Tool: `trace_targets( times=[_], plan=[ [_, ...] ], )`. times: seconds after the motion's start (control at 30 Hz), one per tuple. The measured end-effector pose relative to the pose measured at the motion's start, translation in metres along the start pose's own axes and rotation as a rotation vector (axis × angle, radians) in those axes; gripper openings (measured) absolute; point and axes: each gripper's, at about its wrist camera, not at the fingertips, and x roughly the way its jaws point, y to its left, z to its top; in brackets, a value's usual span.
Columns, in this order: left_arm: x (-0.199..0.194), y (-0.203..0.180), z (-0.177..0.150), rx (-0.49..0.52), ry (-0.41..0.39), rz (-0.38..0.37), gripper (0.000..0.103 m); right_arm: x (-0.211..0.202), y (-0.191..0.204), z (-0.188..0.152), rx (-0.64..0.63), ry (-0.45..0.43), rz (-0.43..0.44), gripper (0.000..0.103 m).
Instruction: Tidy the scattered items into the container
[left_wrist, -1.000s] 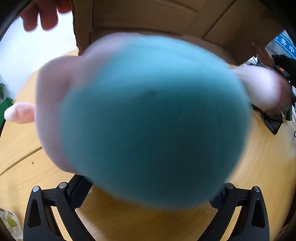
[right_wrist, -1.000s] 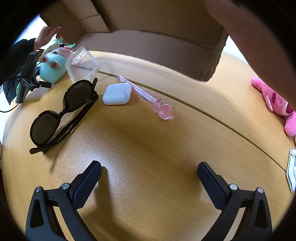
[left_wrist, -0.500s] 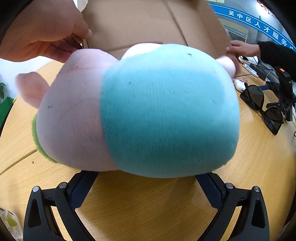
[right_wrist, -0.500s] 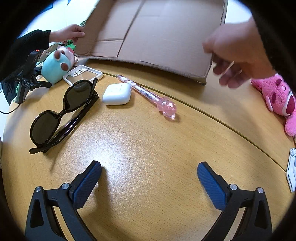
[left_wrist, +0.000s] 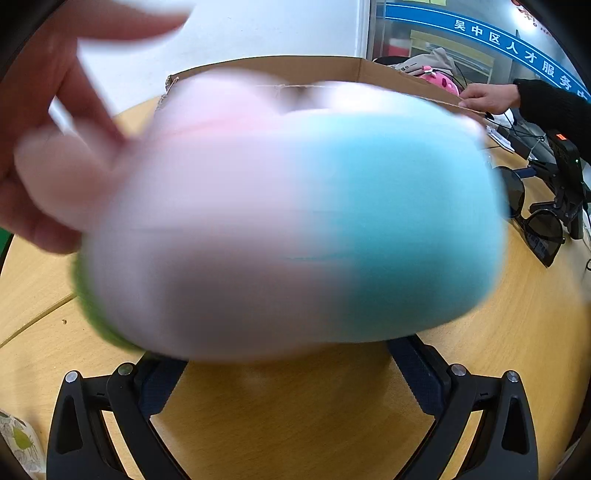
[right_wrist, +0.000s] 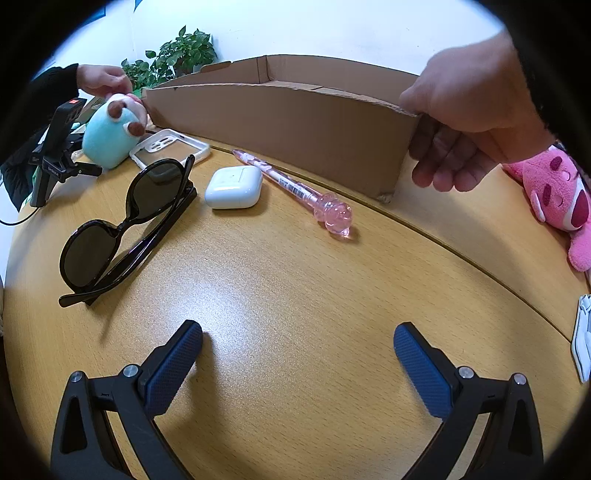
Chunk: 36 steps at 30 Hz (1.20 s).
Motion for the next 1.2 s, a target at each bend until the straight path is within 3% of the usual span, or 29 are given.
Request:
trace_targets(
  times=[0.2, 1.03, 1.2],
  plan=[
    [-0.007, 0.019, -0.004, 0.005, 0.000, -0.008, 0.103, 0.000, 0.000, 0.000, 0.000, 0.000, 0.000, 0.103],
    [-0.005, 0.013, -0.002, 0.004, 0.000, -0.005, 0.103, 0.001, 0.002, 0.001, 0.004, 0.000, -0.002, 0.103],
    [-0.003, 0.011, 0.002, -0.010, 0.000, 0.006, 0.103, 0.004, 0.006, 0.005, 0.087, 0.001, -0.062, 0.103]
  ],
)
